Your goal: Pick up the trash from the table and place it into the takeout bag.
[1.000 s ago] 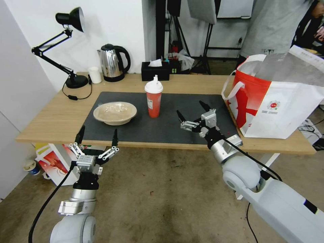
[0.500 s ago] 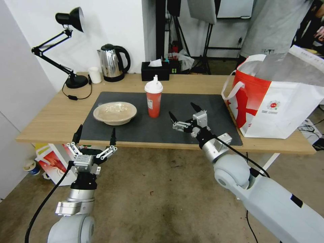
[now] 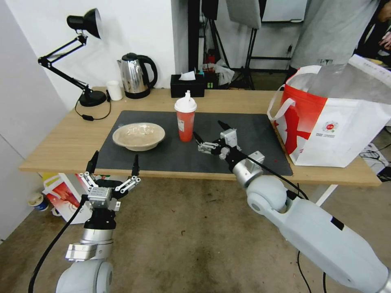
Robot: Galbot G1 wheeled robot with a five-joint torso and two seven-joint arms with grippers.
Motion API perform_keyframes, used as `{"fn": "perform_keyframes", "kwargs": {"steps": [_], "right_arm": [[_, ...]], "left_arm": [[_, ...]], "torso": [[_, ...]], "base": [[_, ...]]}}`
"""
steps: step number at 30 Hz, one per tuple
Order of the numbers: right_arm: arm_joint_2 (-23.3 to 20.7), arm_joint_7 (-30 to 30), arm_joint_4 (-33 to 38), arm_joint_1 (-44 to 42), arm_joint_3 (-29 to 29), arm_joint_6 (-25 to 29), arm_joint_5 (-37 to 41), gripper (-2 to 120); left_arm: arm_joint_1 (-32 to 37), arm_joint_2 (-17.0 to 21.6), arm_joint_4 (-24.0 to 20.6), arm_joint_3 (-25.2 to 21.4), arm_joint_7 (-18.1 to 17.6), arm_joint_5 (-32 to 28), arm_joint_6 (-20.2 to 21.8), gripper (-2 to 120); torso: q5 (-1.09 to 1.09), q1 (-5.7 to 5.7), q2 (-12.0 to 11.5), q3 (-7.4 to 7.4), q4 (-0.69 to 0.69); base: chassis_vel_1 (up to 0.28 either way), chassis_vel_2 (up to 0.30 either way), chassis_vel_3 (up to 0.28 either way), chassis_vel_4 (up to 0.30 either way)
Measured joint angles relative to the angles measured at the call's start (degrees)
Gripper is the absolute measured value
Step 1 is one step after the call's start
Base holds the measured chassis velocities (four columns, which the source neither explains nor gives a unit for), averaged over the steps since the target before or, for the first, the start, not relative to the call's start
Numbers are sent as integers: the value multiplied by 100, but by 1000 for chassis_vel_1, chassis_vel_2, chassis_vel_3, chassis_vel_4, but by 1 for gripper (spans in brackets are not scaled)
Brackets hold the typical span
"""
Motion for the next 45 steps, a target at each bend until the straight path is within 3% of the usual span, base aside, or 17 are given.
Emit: {"fn": "perform_keyframes", "kwargs": {"steps": [45], "right_arm": [[957,-373,-1901,891,-362,128,20,100]], "left_arm": [[-62,6,101,-17,3,4,-17,100]], "torso": [[0,-1,0,0,0]], "base": [[0,0,0,0]]}}
